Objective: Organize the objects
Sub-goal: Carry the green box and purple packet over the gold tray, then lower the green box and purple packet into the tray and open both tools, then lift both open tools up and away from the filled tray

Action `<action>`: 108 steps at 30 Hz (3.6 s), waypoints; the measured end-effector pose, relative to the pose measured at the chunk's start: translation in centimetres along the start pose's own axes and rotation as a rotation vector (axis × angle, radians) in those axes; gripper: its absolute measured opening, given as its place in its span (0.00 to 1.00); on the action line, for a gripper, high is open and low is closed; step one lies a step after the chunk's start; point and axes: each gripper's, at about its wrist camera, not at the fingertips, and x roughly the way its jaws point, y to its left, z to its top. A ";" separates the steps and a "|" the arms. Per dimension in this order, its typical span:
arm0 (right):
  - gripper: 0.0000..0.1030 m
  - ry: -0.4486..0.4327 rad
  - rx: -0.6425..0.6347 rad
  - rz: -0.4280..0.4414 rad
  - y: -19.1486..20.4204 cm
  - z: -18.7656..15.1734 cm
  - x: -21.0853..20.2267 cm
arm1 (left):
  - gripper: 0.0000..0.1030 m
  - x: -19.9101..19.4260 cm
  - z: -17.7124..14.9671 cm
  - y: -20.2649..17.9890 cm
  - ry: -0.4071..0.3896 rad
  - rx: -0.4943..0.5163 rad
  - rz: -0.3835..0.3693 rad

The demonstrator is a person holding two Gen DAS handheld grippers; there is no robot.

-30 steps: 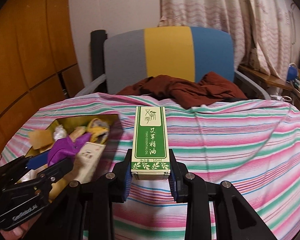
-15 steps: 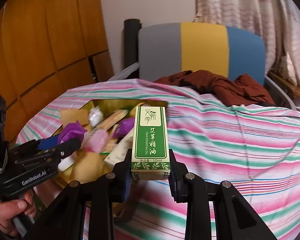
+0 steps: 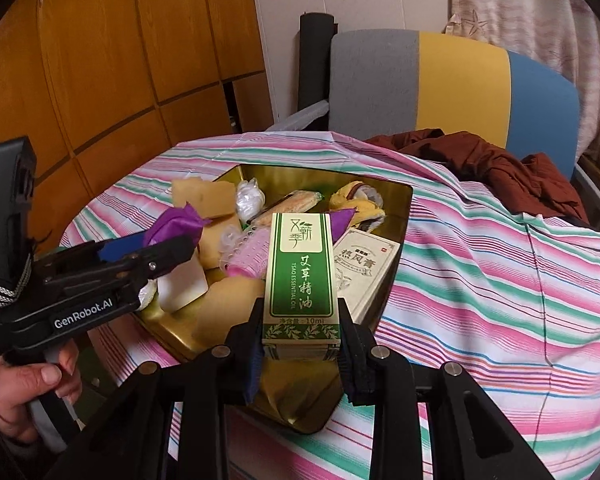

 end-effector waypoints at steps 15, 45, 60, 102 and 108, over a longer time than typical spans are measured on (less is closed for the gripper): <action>0.31 0.015 0.052 -0.014 1.0 6.8 5.7 | 0.50 4.2 5.0 1.5 0.045 0.033 0.022; 0.57 0.025 0.185 -0.078 -0.9 8.3 8.1 | 0.57 7.7 6.7 2.4 0.133 -0.035 0.077; 0.78 -0.007 0.142 -0.137 0.0 7.7 5.5 | 0.57 3.2 5.4 2.0 0.129 -0.063 0.220; 1.00 0.069 0.190 -0.348 1.6 7.0 3.2 | 0.57 -0.8 3.8 1.6 0.116 -0.040 0.359; 1.00 0.072 0.184 -0.354 1.6 6.9 3.2 | 0.57 -1.3 3.8 1.3 0.105 -0.026 0.389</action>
